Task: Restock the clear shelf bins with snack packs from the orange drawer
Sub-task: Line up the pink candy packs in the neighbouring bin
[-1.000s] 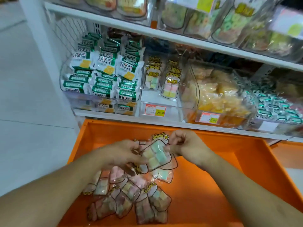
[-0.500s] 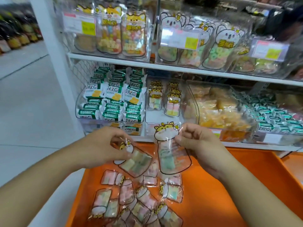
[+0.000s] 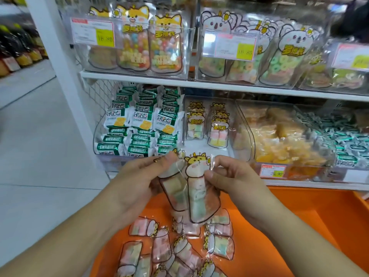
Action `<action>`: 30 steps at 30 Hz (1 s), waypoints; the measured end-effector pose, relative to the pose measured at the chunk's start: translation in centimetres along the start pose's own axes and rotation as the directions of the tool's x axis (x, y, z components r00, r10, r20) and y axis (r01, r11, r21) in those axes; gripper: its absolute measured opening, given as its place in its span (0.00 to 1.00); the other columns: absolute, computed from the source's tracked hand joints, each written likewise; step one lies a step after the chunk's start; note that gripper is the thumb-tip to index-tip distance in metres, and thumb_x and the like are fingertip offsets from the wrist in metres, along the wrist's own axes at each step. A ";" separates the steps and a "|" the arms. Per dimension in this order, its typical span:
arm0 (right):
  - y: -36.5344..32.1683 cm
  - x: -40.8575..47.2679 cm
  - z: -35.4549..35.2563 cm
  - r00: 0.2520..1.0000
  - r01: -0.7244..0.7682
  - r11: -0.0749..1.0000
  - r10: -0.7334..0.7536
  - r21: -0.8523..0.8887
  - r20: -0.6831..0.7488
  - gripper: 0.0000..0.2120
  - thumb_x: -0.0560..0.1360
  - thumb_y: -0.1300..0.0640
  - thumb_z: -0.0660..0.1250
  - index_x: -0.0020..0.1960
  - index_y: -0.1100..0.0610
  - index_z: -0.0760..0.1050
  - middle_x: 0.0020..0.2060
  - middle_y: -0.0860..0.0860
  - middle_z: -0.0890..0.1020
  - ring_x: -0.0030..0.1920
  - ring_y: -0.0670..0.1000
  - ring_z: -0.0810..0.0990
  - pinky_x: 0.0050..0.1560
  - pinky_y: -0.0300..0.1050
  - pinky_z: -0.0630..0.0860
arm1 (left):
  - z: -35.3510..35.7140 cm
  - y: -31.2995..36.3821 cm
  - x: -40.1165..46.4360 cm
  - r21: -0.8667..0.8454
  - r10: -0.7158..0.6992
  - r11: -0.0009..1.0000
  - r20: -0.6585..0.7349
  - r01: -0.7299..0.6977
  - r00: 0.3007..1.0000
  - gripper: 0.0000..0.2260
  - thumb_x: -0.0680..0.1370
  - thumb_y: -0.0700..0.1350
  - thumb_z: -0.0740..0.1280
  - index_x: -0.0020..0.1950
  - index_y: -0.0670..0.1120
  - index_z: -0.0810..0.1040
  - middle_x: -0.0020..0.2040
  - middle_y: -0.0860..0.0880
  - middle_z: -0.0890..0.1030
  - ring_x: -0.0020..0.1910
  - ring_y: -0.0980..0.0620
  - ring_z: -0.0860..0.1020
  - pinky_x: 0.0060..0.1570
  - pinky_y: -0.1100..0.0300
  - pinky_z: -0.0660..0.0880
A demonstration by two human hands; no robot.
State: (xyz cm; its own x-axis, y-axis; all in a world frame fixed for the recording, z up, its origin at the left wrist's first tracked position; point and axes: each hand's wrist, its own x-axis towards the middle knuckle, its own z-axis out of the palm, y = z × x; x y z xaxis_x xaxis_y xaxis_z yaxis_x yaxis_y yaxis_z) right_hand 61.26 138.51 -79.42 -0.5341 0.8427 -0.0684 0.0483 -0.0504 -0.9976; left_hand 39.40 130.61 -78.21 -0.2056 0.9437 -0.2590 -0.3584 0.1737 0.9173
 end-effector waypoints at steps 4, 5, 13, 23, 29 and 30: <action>1.0 -0.5 0.6 0.996 -0.007 0.997 0.013 0.072 -0.088 0.09 0.82 0.62 0.68 0.54 0.70 0.75 0.36 0.64 0.77 0.35 0.57 0.73 0.35 0.48 0.74 | 0.3 0.4 -0.5 -0.240 -0.036 0.968 0.139 0.069 0.990 0.25 0.80 0.54 0.67 0.60 0.32 0.83 0.65 0.35 0.82 0.65 0.36 0.81 0.69 0.40 0.75; 1.0 -0.7 0.7 0.993 -0.013 0.996 0.023 0.088 -0.113 0.09 0.83 0.62 0.68 0.55 0.69 0.76 0.36 0.66 0.75 0.36 0.58 0.73 0.37 0.49 0.74 | 0.2 0.4 -0.7 -0.285 -0.041 0.954 0.176 0.091 0.984 0.30 0.82 0.58 0.64 0.65 0.30 0.80 0.67 0.35 0.80 0.68 0.34 0.78 0.72 0.40 0.71; 0.6 -2.4 1.3 0.973 -0.008 0.996 0.029 0.094 -0.231 0.07 0.83 0.63 0.68 0.48 0.66 0.76 0.32 0.54 0.79 0.33 0.51 0.77 0.35 0.42 0.78 | 1.7 -1.0 -2.0 -0.300 -0.153 0.903 0.442 0.307 0.884 0.28 0.88 0.60 0.49 0.76 0.44 0.75 0.76 0.37 0.73 0.78 0.35 0.68 0.73 0.41 0.69; -1.6 -3.2 0.4 0.954 -0.021 0.999 0.029 0.029 -0.299 0.07 0.82 0.62 0.70 0.49 0.66 0.74 0.37 0.62 0.84 0.34 0.58 0.84 0.38 0.56 0.82 | 2.9 -1.3 -2.0 -0.057 -0.122 0.989 0.168 0.134 0.978 0.16 0.78 0.54 0.70 0.57 0.45 0.88 0.54 0.40 0.86 0.51 0.40 0.84 0.55 0.39 0.81; -2.0 -3.0 -0.8 0.943 -0.007 0.996 -0.025 -0.093 -0.333 0.05 0.82 0.63 0.69 0.49 0.61 0.74 0.34 0.57 0.83 0.45 0.64 0.85 0.50 0.70 0.83 | 2.5 -1.1 -1.4 -0.005 -0.057 0.998 -0.024 0.057 0.998 0.13 0.75 0.47 0.76 0.57 0.44 0.84 0.54 0.42 0.88 0.53 0.42 0.87 0.47 0.46 0.84; -2.1 -3.0 -0.9 0.944 0.002 0.994 -0.038 -0.109 -0.328 0.05 0.82 0.63 0.69 0.49 0.59 0.74 0.32 0.53 0.82 0.46 0.64 0.85 0.53 0.71 0.81 | 2.3 -1.2 -1.2 -0.013 -0.045 0.999 -0.051 0.045 0.998 0.11 0.76 0.47 0.75 0.56 0.45 0.83 0.54 0.43 0.88 0.53 0.42 0.87 0.52 0.43 0.83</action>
State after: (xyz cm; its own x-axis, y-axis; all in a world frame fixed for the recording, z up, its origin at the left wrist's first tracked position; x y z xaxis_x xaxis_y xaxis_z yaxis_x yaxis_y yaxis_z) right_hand 63.51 136.62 -77.07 -0.2287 0.9732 -0.0224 0.1395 0.0100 -0.9902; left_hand 42.20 129.92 -78.26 -0.2353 0.9194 -0.3152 -0.3790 0.2119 0.9008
